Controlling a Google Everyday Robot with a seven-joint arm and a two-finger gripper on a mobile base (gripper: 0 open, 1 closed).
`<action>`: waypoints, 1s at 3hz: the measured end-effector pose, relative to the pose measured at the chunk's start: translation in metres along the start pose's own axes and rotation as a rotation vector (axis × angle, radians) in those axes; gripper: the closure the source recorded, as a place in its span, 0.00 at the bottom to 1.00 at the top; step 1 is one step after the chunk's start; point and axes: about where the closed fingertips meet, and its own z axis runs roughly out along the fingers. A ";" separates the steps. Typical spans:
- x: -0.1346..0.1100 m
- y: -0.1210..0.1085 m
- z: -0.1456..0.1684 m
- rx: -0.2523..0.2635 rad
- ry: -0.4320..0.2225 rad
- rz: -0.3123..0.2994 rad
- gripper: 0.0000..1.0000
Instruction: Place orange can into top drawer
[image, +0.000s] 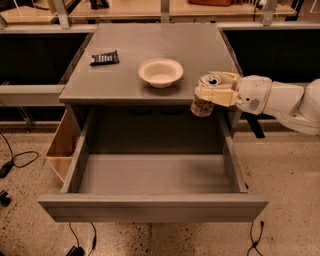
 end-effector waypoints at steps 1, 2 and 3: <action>0.006 0.005 0.005 -0.004 0.018 0.009 1.00; 0.024 0.025 0.004 -0.015 0.058 0.039 1.00; 0.052 0.047 0.011 -0.051 0.134 0.028 1.00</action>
Offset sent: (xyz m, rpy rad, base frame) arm -0.0448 0.0176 -0.0492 -0.0617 0.1241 0.0173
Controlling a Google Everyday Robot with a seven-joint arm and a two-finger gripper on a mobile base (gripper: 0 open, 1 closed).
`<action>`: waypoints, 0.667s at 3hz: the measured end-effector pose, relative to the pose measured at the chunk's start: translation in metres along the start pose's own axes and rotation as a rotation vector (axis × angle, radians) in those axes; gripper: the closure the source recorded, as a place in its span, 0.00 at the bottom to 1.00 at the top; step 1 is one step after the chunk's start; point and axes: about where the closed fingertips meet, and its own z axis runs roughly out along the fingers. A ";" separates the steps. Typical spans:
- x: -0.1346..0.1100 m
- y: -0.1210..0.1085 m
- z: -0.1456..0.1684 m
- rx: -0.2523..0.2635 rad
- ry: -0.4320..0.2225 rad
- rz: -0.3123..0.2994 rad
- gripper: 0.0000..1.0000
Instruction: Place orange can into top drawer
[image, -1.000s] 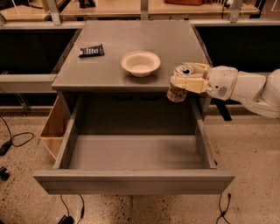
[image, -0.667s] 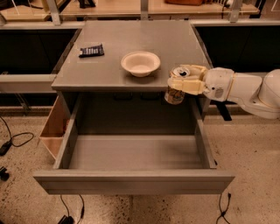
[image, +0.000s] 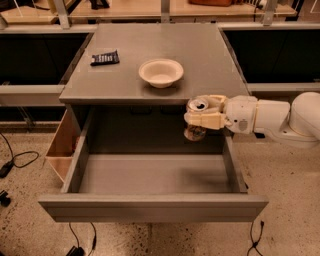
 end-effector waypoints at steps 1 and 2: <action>0.039 0.022 0.027 -0.071 0.087 -0.072 1.00; 0.062 0.033 0.041 -0.108 0.132 -0.107 1.00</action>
Offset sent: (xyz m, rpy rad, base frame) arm -0.0276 0.0512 -0.0969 -0.2168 -0.0401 0.1691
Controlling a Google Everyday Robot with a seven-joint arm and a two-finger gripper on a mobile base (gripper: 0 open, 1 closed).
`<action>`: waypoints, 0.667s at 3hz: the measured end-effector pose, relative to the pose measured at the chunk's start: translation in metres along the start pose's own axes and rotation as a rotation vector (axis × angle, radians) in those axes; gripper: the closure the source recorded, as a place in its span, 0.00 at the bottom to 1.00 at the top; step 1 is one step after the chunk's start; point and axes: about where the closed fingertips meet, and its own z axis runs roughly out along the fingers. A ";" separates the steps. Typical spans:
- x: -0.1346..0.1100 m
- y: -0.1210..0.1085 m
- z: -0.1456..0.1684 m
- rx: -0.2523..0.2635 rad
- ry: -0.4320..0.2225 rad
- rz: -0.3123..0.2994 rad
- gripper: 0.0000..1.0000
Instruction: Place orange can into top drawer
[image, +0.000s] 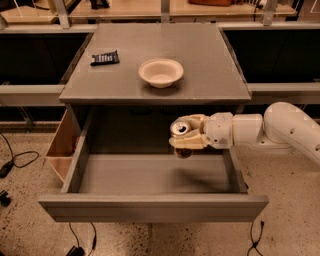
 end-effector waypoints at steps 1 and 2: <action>0.024 0.016 0.017 -0.041 0.038 0.027 1.00; 0.046 0.032 0.033 -0.065 0.058 0.092 1.00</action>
Offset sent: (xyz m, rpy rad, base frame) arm -0.0372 0.0366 -0.0891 -0.0278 0.2103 0.0256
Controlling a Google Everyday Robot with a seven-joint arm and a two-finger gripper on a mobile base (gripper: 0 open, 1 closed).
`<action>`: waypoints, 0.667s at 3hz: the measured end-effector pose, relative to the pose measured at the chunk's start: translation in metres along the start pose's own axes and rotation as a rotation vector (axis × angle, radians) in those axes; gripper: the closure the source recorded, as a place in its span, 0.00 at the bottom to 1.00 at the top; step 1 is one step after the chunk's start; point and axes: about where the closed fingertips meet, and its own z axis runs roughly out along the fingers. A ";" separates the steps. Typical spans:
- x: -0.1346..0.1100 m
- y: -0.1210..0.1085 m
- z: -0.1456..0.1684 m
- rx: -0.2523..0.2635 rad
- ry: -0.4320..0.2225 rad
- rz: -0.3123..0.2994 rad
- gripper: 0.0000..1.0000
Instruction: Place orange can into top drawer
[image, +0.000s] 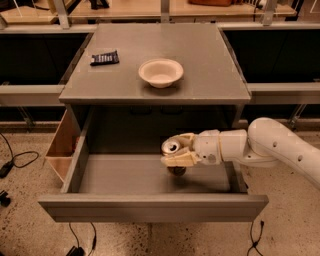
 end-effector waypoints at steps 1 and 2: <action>0.020 0.009 0.013 0.002 0.000 0.071 1.00; 0.034 0.012 0.024 0.023 -0.021 0.111 0.83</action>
Offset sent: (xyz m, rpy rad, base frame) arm -0.0131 0.0163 -0.0600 0.0746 0.1138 -0.1194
